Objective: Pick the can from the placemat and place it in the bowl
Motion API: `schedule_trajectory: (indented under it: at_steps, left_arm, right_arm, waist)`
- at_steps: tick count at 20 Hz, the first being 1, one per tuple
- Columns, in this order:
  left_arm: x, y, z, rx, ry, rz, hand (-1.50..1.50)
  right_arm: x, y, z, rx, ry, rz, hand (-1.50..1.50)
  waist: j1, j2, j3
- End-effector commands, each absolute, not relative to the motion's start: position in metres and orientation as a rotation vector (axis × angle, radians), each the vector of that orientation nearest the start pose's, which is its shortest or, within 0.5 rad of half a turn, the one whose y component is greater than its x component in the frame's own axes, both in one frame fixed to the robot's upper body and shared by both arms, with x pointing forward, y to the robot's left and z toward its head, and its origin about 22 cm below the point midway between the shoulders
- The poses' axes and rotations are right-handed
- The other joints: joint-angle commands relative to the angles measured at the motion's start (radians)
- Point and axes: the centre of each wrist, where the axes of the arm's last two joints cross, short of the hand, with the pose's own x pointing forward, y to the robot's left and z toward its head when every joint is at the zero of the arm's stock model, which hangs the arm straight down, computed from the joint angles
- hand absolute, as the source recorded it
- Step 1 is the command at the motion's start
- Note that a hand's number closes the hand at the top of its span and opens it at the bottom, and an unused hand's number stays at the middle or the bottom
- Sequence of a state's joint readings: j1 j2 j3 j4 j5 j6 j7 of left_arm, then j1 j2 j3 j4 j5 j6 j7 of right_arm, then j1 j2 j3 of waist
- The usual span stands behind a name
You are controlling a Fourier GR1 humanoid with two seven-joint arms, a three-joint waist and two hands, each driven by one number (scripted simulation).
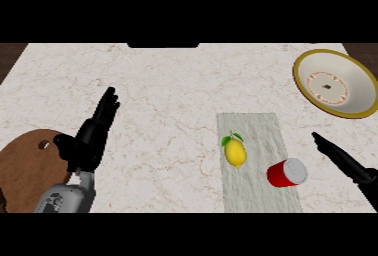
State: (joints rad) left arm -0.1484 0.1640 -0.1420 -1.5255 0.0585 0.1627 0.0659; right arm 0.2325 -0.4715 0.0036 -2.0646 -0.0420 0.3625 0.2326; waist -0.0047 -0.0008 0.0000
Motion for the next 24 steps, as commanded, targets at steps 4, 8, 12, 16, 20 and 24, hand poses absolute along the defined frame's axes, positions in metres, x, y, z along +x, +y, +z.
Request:
schedule_trajectory:
  at_steps: [4,8,12,16,20,24]
  left_arm:
    - [0.260,0.209,0.032,0.061,-1.606,-0.101,0.00]
    - [0.268,0.232,0.033,0.064,-1.596,-0.112,0.00]
    - [0.266,0.200,0.055,0.059,-1.600,-0.104,0.00]
    - [0.286,0.218,0.028,0.077,-1.601,-0.112,0.00]
    - [0.269,0.204,0.027,0.062,-1.598,-0.104,0.00]
    - [0.285,0.222,0.028,0.072,-1.583,-0.109,0.00]
  right_arm:
    - [0.182,-0.325,0.079,-0.045,-1.399,0.646,-1.50]
    - [0.192,-0.282,0.064,-0.028,-1.427,0.636,-1.50]
    - [0.191,-0.296,0.051,-0.017,-1.410,0.613,-1.50]
    - [0.197,-0.286,0.046,-0.028,-1.425,0.588,-1.50]
    - [0.196,-0.271,0.028,-0.122,-1.395,0.653,-1.50]
    - [0.227,-0.283,0.024,-0.237,-1.350,0.701,-1.50]
  waist:
    - [0.005,0.000,0.000]
    - [0.005,0.000,0.000]
    - [0.005,0.000,0.000]
    - [0.002,0.001,0.000]
    - [0.004,0.000,0.000]
    - [0.007,0.002,0.000]
